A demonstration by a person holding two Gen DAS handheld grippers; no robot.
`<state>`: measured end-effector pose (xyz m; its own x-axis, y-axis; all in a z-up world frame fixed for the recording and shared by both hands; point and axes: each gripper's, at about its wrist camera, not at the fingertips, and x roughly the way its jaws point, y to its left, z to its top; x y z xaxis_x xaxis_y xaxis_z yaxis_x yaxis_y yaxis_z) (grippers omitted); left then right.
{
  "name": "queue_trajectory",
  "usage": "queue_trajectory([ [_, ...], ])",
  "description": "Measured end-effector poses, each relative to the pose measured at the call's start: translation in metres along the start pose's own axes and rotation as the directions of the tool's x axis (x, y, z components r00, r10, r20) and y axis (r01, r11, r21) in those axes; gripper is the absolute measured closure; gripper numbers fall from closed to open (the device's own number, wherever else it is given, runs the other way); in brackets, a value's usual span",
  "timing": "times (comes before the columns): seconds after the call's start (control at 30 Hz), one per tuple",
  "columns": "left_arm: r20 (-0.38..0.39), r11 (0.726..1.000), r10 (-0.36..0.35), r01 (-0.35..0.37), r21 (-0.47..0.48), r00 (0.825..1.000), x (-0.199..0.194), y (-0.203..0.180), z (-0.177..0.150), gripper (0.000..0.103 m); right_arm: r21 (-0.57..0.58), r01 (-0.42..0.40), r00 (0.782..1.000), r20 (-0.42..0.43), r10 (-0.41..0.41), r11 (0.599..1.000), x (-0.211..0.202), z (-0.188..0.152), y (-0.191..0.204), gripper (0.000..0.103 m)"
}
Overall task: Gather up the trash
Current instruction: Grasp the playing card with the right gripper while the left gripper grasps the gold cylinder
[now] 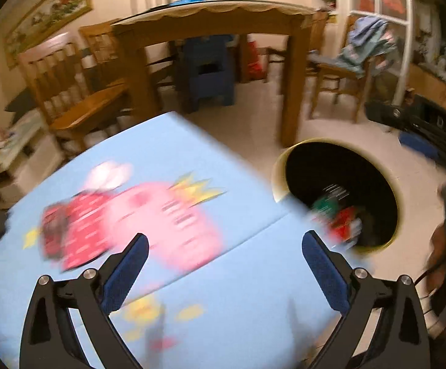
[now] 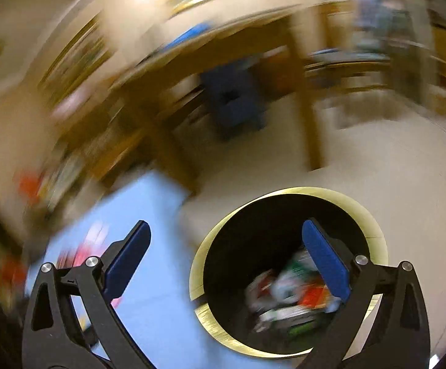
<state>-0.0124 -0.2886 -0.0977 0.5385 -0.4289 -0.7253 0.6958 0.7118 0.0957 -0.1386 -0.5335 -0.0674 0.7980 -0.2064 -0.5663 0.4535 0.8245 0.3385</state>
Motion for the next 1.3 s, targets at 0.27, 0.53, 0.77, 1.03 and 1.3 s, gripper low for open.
queue_trajectory([
  [0.27,-0.064,0.944,0.248,-0.256,-0.207,0.967,-0.020,0.168,-0.061,0.007,-0.332,-0.326,0.915,-0.348,0.207,0.885,0.078,-0.042,0.197,0.018],
  [0.53,-0.091,0.801,0.409,-0.406,-0.441,0.908,-0.058,0.301,-0.093,0.007,-0.267,-0.294,0.882,-0.445,0.154,0.918,0.164,-0.072,0.337,0.010],
  [0.77,0.003,0.818,0.299,-0.255,-0.516,0.954,-0.083,0.325,-0.097,0.007,-0.408,-0.009,0.920,-0.361,-0.152,0.913,0.202,-0.110,0.386,0.012],
  [1.03,-0.003,0.834,0.321,-0.284,-0.473,0.947,-0.081,0.308,-0.094,0.007,-0.341,-0.223,0.901,-0.429,0.060,0.913,0.161,-0.103,0.339,0.044],
  [1.3,-0.025,0.904,0.143,-0.141,-0.405,0.989,-0.036,0.274,-0.064,0.007,-0.274,-0.251,0.905,-0.406,0.125,0.928,0.112,-0.062,0.225,0.044],
])
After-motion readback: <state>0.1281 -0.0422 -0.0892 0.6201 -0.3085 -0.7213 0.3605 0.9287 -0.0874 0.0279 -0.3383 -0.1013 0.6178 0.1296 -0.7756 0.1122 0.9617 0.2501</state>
